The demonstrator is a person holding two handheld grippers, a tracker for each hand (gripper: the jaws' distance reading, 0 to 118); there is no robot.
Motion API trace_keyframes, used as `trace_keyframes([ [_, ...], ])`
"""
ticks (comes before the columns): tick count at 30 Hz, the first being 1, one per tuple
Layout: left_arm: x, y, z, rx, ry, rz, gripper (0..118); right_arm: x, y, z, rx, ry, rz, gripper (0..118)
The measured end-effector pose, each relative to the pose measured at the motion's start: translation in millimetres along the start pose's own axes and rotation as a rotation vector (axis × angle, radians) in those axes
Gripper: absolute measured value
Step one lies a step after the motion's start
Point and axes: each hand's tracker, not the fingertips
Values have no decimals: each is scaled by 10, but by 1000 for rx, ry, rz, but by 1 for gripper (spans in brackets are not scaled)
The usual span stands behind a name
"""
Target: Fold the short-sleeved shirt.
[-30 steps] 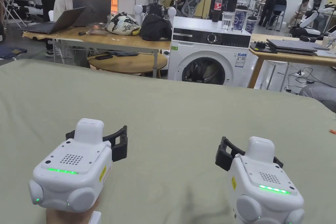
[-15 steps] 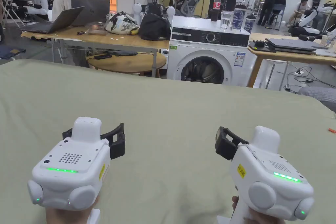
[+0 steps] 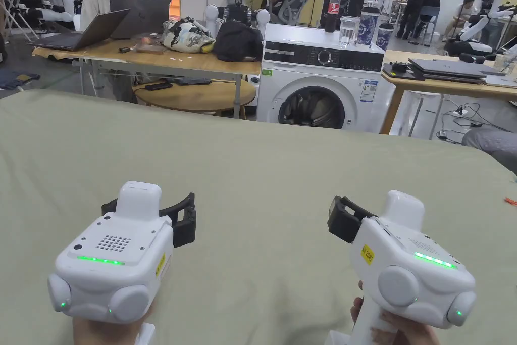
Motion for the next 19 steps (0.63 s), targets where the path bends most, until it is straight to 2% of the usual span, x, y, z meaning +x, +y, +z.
trace_keyframes([
  [6,-12,-11,4,-7,1,1,72,-64,24,-28,1,-54,72,89],
  [13,-13,-3,18,-10,-5,-4,72,-93,-9,-13,25,-48,82,89],
  [15,-11,0,11,-10,-6,-12,72,-116,-40,4,74,-94,115,89],
  [19,-8,3,14,-8,-6,-19,72,-136,-61,-11,56,-105,166,89],
])
